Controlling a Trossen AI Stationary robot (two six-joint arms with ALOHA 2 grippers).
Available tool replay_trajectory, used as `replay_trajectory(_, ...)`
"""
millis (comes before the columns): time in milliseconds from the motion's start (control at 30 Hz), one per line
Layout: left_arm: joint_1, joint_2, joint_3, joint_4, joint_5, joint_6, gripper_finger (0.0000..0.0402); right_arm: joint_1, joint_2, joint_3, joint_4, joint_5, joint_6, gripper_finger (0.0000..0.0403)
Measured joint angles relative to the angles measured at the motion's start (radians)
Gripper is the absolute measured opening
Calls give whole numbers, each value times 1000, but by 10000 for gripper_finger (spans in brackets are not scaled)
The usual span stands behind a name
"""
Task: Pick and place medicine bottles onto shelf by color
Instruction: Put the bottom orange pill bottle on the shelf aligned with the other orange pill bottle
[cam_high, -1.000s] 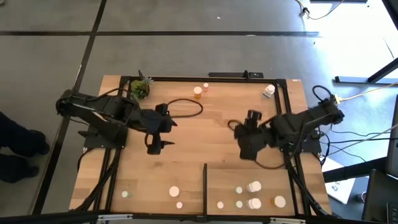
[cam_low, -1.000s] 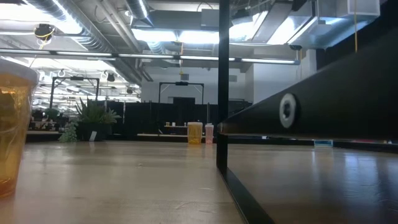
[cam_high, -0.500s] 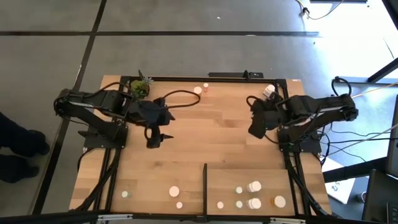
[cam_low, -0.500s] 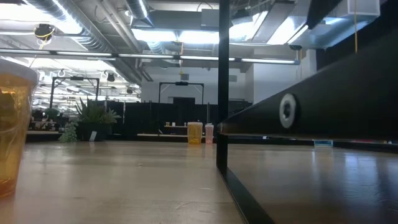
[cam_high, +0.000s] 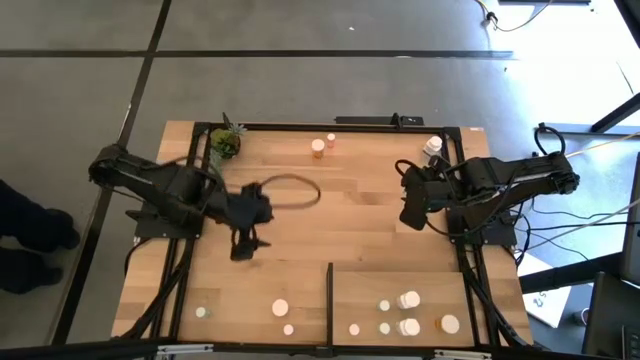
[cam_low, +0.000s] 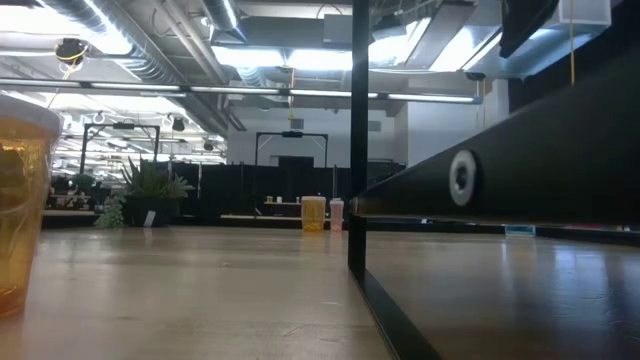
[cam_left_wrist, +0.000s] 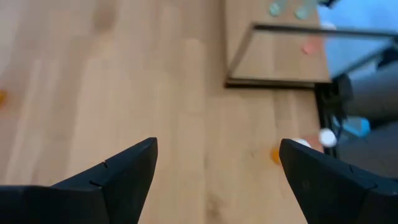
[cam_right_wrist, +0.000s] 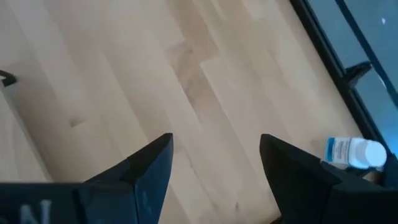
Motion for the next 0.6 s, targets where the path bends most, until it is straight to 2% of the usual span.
replay_trajectory(233, -123, 0, -142, 140, 2, 13, 331, 0, 1, 0, 31, -18, -52, 242)
replay_trajectory(433, -201, 5, -220, 241, 59, 106, 331, 0, 1, 0, 84, -22, -121, 242)
replay_trajectory(600, -248, 15, -256, 330, 69, 110, 331, 0, 1, 0, 145, -94, -196, 242)
